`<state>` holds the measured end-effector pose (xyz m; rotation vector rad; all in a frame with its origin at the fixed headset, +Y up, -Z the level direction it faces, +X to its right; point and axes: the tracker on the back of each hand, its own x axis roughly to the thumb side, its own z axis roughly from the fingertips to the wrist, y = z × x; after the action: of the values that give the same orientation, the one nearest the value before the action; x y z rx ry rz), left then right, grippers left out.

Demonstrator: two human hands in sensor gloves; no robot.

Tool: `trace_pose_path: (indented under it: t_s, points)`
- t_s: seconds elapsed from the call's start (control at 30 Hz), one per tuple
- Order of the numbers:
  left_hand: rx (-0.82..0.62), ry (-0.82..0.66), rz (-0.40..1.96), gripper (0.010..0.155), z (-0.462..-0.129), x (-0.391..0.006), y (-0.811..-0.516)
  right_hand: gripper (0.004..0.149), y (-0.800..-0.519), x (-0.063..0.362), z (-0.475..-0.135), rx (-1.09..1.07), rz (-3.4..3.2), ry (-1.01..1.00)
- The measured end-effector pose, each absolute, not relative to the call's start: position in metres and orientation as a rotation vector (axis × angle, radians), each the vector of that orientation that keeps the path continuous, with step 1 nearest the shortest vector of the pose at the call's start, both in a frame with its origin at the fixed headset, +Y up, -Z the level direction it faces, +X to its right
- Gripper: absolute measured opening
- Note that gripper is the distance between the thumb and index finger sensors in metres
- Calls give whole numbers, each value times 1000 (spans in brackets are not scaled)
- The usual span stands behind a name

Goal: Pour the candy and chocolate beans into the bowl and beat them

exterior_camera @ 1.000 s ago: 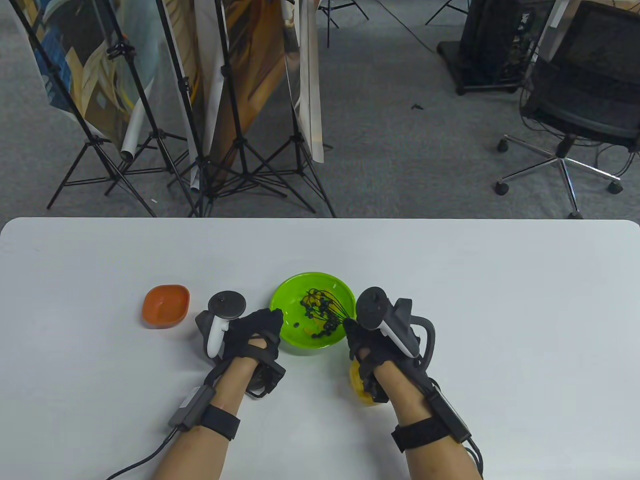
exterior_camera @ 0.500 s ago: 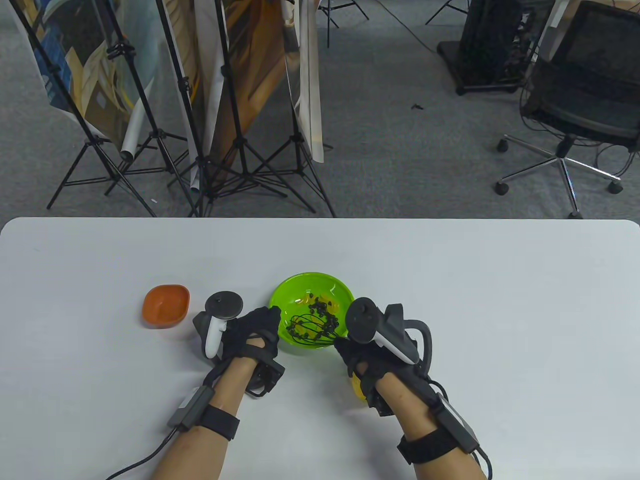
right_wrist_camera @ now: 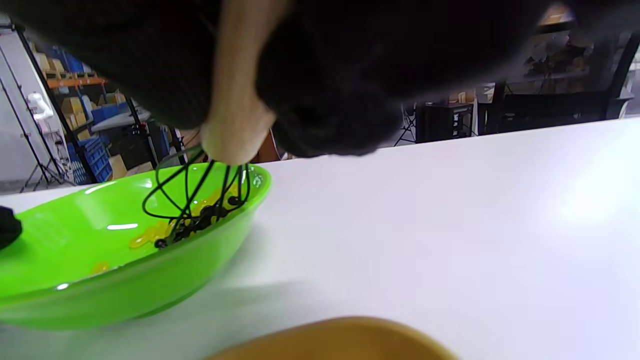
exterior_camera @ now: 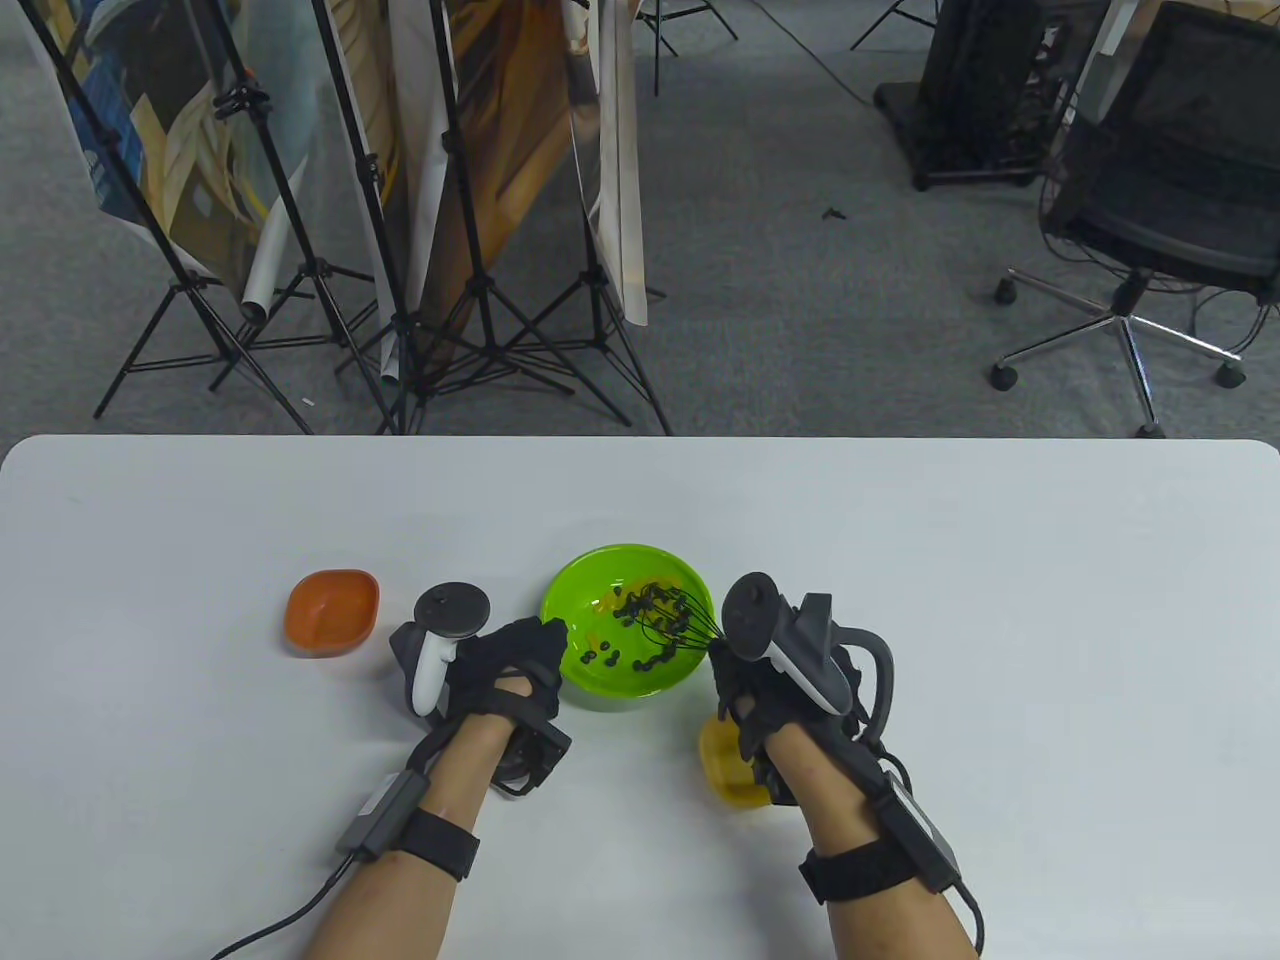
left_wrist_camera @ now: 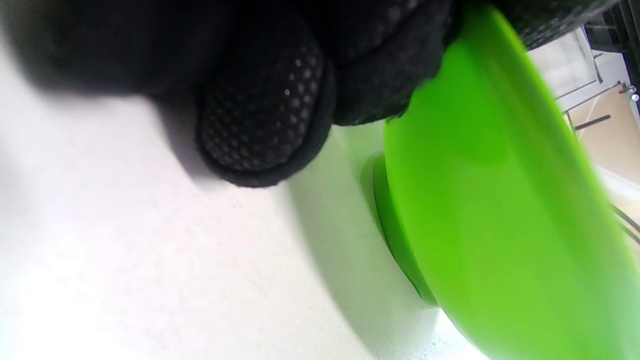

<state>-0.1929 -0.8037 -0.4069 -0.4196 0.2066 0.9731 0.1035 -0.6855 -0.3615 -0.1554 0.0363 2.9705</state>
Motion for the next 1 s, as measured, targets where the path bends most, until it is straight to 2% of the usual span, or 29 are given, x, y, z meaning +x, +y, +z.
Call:
trace_pose_path:
  t_s: [0.2, 0.33, 0.53, 0.67, 0.9, 1.0]
  points:
    - [-426, 198, 977, 43, -407, -193, -804, 56, -705, 88, -366, -104, 2861, 58]
    - [-432, 200, 989, 44, -407, -194, -804, 56, -709, 77, -362, -24, 2852, 63]
    - [-434, 203, 996, 44, -407, -194, -804, 54, -701, 77, -354, 97, 2843, 118]
    - [-430, 217, 1018, 45, -407, -197, -805, 53, -686, 84, -347, 177, 2868, 153]
    - [-432, 205, 1001, 45, -408, -195, -805, 53, -674, 104, -352, 57, 2917, 174]
    - [-430, 203, 997, 45, -408, -195, -805, 53, -671, 115, -355, -35, 2946, 119]
